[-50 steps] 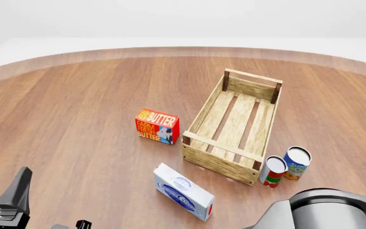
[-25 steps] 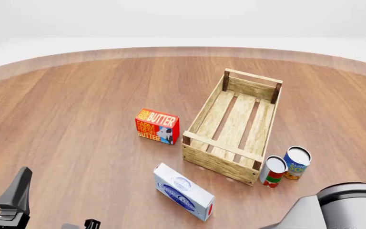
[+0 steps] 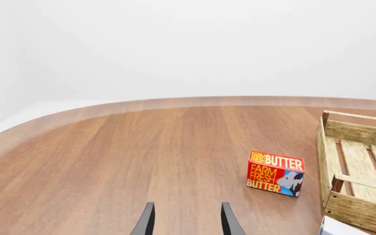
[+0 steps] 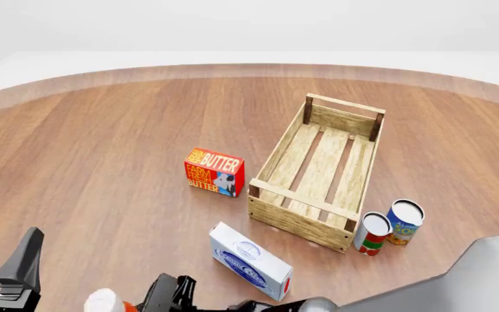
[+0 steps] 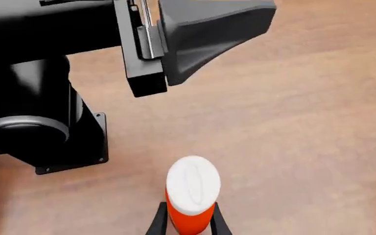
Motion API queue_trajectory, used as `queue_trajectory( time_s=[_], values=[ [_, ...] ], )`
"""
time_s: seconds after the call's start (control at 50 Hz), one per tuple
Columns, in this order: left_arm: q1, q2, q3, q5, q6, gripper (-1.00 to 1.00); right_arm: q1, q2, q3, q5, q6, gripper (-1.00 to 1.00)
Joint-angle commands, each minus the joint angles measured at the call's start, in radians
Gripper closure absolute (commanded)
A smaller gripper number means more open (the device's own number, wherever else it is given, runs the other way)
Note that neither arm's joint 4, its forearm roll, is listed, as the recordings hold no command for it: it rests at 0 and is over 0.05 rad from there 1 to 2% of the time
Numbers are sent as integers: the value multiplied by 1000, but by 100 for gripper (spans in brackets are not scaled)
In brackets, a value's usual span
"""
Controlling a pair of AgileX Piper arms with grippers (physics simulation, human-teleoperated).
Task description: Pick up the ketchup, and put it in the wooden tray.
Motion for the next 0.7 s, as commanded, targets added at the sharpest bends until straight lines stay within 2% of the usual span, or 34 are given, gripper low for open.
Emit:
queue_trajectory(
  time_s=[0.02, 0.2, 0.28, 0.32, 0.38, 0.44, 0.56, 0.7],
  values=[
    [0, 0, 0, 0, 0, -100, -67, -78, 101, -36, 13, 100],
    [0, 0, 0, 0, 0, -100, -108, -145, 128, -2, -9, 100],
    [0, 0, 0, 0, 0, -100, -130, -210, 135, 41, -9, 100],
    [0, 0, 0, 0, 0, -100, -159, -240, 139, 64, -37, 100],
    [0, 0, 0, 0, 0, -100, -172, -261, 136, 88, -35, 100],
    [0, 0, 0, 0, 0, -100, -206, -309, 135, 130, -61, 100],
    [0, 0, 0, 0, 0, -100, -239, -363, 122, 190, -69, 100],
    [0, 0, 0, 0, 0, -100, -341, -444, 91, 286, -100, 100]
  ],
)
